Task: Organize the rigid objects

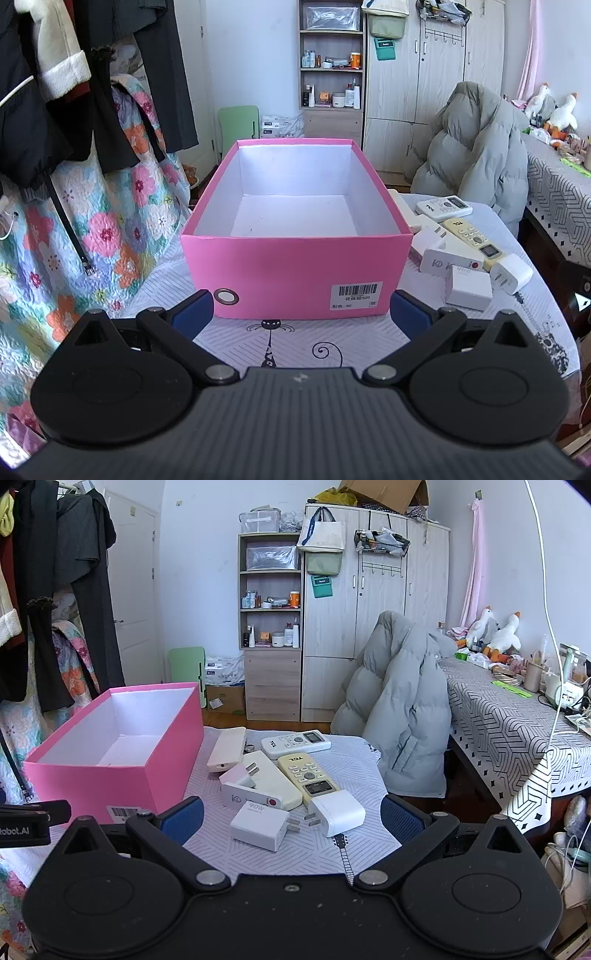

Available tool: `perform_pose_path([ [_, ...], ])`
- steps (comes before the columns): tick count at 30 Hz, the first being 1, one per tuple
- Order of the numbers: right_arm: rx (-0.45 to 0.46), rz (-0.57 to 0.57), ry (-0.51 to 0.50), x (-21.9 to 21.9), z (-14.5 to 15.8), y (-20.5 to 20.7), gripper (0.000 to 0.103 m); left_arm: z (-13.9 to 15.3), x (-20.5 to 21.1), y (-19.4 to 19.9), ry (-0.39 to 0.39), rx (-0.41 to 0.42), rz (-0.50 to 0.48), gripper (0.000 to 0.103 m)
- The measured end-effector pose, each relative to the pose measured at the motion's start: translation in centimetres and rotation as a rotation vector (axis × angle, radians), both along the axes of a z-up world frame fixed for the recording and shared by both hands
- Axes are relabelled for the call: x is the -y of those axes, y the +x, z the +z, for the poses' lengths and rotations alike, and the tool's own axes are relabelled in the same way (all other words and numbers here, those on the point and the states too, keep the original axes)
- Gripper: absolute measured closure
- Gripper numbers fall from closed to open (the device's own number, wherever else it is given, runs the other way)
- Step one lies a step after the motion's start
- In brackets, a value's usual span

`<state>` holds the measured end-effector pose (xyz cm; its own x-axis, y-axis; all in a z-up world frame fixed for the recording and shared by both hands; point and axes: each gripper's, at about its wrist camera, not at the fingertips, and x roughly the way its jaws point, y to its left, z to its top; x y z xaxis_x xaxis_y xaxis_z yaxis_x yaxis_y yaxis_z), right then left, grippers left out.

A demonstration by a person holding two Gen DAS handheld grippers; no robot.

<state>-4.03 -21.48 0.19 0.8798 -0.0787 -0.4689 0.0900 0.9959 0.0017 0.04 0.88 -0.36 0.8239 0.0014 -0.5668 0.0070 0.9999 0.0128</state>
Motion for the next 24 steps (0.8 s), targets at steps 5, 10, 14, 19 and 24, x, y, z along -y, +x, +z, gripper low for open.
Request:
perform_pose_path([
  [5,-0.001,0.0,0.0,0.07,-0.03,0.02,0.0,-0.17,-0.23,-0.12,-0.006,0.014,0.008,0.0],
  [10,-0.002,0.001,0.0,0.06,-0.02,-0.03,0.0,-0.26,-0.35,-0.15,-0.01,0.019,0.009,0.0],
  [14,-0.004,0.002,-0.001,0.08,-0.16,-0.01,0.0,-0.3,-0.4,-0.18,-0.012,0.021,0.01,0.0],
  [19,-0.002,0.0,-0.001,0.11,-0.29,-0.04,0.0,-0.33,-0.35,-0.24,-0.006,0.022,0.002,0.0],
  [24,0.003,-0.007,0.004,0.17,-0.32,-0.1,0.0,-0.22,-0.04,-0.58,0.003,0.028,-0.014,0.0],
])
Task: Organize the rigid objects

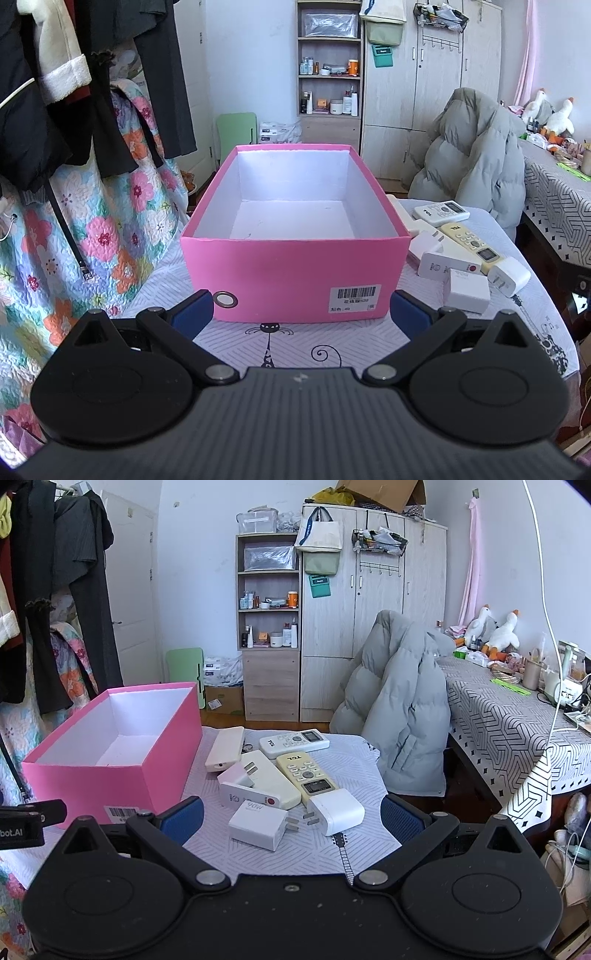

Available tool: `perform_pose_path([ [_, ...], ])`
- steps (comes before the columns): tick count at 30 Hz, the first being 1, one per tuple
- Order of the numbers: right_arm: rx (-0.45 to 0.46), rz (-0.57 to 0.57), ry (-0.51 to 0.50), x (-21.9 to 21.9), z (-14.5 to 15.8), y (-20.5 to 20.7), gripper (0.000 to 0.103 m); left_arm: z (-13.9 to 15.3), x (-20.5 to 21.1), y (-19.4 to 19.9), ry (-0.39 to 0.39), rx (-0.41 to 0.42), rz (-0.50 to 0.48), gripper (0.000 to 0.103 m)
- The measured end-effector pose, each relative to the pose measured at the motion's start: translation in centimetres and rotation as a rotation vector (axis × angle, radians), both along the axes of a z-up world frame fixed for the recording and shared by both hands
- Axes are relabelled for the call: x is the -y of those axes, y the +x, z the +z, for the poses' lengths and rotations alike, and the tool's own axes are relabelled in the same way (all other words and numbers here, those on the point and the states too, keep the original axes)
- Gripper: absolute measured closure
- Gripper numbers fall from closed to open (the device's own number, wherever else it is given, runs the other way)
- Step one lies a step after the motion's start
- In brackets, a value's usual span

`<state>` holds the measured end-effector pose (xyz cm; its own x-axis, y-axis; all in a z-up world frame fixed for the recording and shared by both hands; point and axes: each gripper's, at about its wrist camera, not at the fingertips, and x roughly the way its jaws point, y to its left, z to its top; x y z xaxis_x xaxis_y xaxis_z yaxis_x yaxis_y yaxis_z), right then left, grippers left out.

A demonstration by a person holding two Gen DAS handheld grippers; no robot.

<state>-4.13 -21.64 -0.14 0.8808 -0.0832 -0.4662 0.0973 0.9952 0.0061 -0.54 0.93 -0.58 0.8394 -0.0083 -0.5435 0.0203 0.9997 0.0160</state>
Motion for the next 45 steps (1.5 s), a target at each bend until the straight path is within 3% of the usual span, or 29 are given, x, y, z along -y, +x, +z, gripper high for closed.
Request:
perform_pose_path([
  [20,0.139,0.036,-0.06,-1.2,1.2,-1.3,0.0,0.4,0.8,-1.0,0.013,0.038,-0.043,0.0],
  [45,0.107,-0.015,-0.026,2.9,0.4,-1.0,0.0,-0.1,6.3,-1.0,-0.054,0.017,-0.045,0.0],
])
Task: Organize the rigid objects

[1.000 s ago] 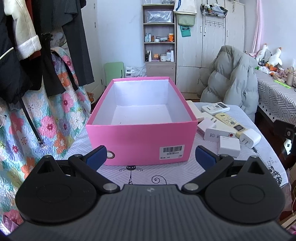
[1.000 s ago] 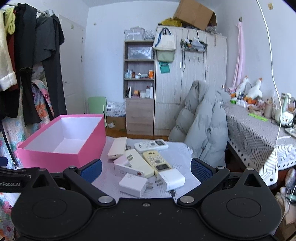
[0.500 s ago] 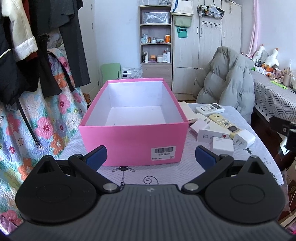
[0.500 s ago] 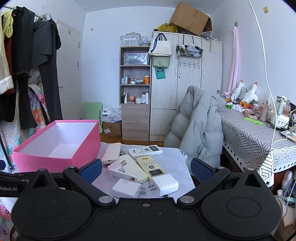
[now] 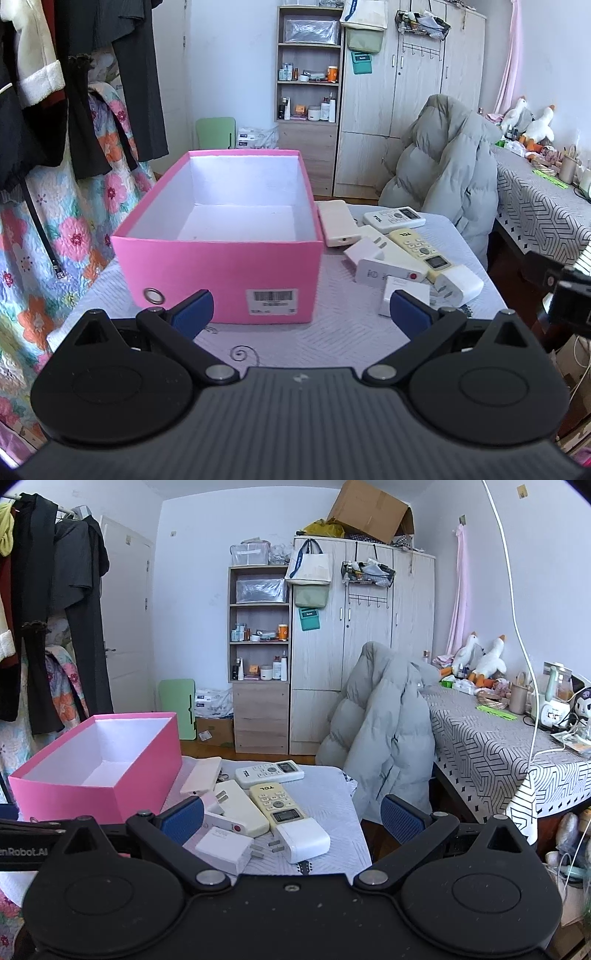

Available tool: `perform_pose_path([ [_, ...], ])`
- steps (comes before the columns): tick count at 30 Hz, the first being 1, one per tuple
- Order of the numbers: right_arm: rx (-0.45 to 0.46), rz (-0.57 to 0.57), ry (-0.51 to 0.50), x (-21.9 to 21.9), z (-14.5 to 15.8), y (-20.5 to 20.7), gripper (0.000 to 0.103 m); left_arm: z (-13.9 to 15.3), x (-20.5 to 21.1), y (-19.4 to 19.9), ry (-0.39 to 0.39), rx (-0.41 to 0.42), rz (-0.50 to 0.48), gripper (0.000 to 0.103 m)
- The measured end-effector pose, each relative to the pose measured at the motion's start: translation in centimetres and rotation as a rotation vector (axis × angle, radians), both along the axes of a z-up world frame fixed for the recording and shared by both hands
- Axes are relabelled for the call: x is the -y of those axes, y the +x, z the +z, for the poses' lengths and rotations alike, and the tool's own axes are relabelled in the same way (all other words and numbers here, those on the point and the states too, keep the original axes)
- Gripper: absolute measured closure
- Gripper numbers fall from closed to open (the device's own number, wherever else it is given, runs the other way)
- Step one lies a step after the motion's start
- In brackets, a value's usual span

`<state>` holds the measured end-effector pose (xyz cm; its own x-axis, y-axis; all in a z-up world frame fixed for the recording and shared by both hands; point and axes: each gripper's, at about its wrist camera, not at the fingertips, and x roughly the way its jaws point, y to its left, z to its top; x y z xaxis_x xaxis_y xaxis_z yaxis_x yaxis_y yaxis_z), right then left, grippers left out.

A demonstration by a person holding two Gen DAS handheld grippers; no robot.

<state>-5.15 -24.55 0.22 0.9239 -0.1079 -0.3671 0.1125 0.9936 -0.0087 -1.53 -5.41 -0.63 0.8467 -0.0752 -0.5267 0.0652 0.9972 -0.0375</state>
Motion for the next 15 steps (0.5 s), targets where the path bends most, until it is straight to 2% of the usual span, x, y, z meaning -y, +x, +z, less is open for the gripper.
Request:
perform_pose_path([
  [11,-0.015,0.005,0.042,1.0,-0.7,1.2,0.0,-0.3,1.5,1.6,0.018,-0.041,-0.025,0.0],
  [15,-0.008,0.045,0.053,1.2,-1.0,1.7,0.0,-0.3,1.5,2.7,0.018,-0.078,-0.057,0.0],
])
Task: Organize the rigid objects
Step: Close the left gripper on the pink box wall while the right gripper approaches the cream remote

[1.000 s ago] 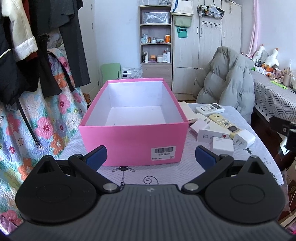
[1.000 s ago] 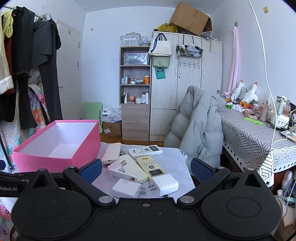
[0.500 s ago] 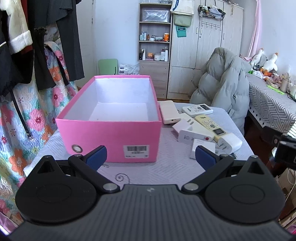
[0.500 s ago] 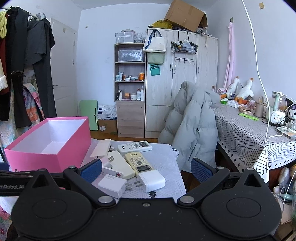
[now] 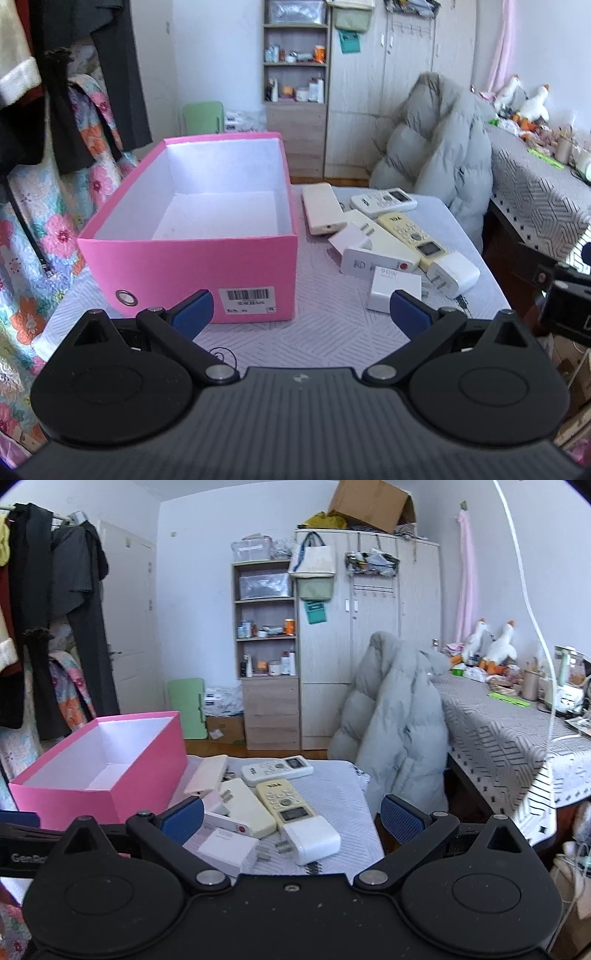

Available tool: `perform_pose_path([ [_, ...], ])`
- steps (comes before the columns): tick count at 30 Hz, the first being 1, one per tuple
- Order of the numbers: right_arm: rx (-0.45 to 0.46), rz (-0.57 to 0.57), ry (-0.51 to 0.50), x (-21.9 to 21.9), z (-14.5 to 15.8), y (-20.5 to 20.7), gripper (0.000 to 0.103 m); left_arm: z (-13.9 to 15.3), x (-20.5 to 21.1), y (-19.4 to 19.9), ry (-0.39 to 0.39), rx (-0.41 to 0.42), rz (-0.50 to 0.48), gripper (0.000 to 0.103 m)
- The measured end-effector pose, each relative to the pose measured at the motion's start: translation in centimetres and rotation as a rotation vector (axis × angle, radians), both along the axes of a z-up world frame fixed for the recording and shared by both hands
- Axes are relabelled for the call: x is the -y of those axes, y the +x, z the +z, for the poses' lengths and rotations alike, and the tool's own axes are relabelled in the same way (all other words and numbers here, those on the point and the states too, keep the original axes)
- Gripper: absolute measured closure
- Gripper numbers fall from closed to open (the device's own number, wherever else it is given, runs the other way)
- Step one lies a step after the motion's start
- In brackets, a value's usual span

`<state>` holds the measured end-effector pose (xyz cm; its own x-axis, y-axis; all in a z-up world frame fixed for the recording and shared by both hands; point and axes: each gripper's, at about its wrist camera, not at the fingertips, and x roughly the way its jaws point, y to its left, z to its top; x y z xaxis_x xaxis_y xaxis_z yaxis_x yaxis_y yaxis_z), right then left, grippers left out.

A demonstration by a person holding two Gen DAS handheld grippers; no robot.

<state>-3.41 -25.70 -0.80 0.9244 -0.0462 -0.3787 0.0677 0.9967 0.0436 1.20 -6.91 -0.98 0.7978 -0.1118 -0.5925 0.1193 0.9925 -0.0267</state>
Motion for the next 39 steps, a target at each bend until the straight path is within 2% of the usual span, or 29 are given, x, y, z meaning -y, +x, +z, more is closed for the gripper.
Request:
perform_pose_path([
  [2,-0.015,0.05,-0.009,0.1,0.0,0.2,0.0,0.6,-0.1,0.3,-0.025,-0.02,-0.054,0.0],
  [4,-0.017,0.103,0.0,0.7,0.4,0.2,0.0,1.5,0.0,0.4,0.001,-0.014,-0.098,0.0],
  [7,0.007,0.118,0.001,1.6,1.4,0.3,0.0,2.8,-0.3,0.8,0.031,0.0,-0.108,0.0],
  [10,0.026,0.156,0.013,2.1,2.1,1.3,0.0,4.0,-1.5,1.8,0.004,-0.002,-0.127,0.0],
  [14,0.012,0.211,0.08,2.2,2.4,3.7,0.0,5.6,-3.3,3.8,0.025,0.014,-0.138,0.002],
  [19,-0.048,0.331,0.165,1.9,1.7,6.6,0.0,7.6,-6.8,7.2,0.077,0.057,-0.078,0.002],
  [22,-0.101,0.365,0.124,0.7,1.0,8.4,0.0,8.2,-9.1,9.3,0.089,0.069,-0.017,0.002],
  [26,-0.175,0.389,0.131,0.0,0.1,10.8,0.0,7.9,-11.5,13.0,0.047,0.012,-0.017,0.002],
  [29,-0.194,0.404,0.116,-1.0,-0.5,12.1,0.0,6.9,-12.8,16.1,-0.001,-0.045,-0.015,0.002],
  [35,-0.227,0.413,0.129,-2.3,-1.2,15.0,0.0,4.8,-15.0,20.7,0.027,-0.097,0.043,0.001],
  [39,-0.259,0.391,0.143,-2.6,-2.0,17.3,0.0,3.3,-16.3,22.5,-0.012,-0.136,0.068,0.001],
])
